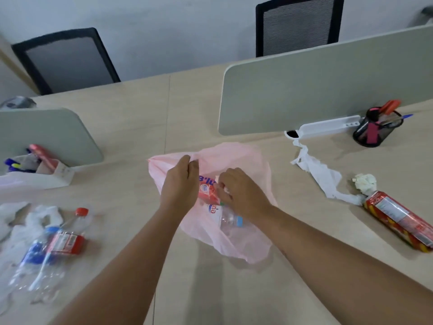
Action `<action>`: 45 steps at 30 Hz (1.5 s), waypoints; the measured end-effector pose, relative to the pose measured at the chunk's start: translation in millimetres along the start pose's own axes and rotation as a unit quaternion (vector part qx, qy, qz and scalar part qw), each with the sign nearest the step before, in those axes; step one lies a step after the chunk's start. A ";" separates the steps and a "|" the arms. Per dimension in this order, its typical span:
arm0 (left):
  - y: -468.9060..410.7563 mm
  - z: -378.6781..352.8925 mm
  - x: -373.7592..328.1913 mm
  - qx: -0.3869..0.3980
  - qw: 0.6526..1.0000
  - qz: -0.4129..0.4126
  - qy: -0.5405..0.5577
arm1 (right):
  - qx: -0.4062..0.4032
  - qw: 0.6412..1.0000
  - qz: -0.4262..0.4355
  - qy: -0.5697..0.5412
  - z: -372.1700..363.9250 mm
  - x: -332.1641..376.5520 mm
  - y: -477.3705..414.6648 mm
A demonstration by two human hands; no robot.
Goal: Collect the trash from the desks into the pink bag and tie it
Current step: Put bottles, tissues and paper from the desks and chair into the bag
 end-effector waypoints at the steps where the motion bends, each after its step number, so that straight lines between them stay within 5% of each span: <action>1: 1.3 6.6 -0.2 -0.004 1.000 -0.002 0.001 | 0.061 0.998 0.015 0.009 -12.7 11.8 4.1; 4: 6.5 18.5 2.3 -0.002 1.000 -0.012 -0.002 | 0.210 0.971 0.037 0.105 -36.9 26.1 22.5; 9: 14.4 8.3 7.7 0.022 0.999 -0.029 -0.007 | 0.110 0.991 -0.022 0.078 3.5 -8.5 26.2; 12: 18.4 -11.4 5.0 0.042 0.998 -0.039 -0.015 | 0.036 0.983 -0.102 0.150 45.8 -53.6 28.8; 18: 9.9 -53.4 -1.4 0.045 0.997 -0.044 -0.040 | 0.126 0.883 -0.323 0.317 89.4 -169.9 58.0; 23: -4.6 -75.7 -0.6 0.045 0.996 -0.043 -0.058 | 0.128 0.869 -0.369 0.305 86.0 -221.9 53.8; 27: -19.5 -83.8 2.9 0.040 0.996 -0.043 -0.071 | 0.148 0.875 -0.365 0.282 61.1 -246.1 36.3; 33: -25.6 -83.5 8.1 0.044 0.995 -0.045 -0.073 | -0.033 0.899 -0.281 0.335 53.2 -232.1 47.4; 37: -21.4 -75.5 8.2 0.051 0.996 -0.043 -0.067 | -0.048 0.911 -0.261 0.316 54.7 -216.9 64.5; 45: -13.1 -36.7 10.0 0.068 0.992 -0.078 -0.076 | -0.112 0.972 -0.082 0.189 56.5 -94.7 31.1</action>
Point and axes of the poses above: each hand's wrist, its own y-axis away from the middle knuckle, its own z-axis out of the back of the hand, x = y × z, the point moved 5 cm from there along -y, towards the middle knuckle, and after that the axes turned 13 degrees about -x, right-handed, at the moved point
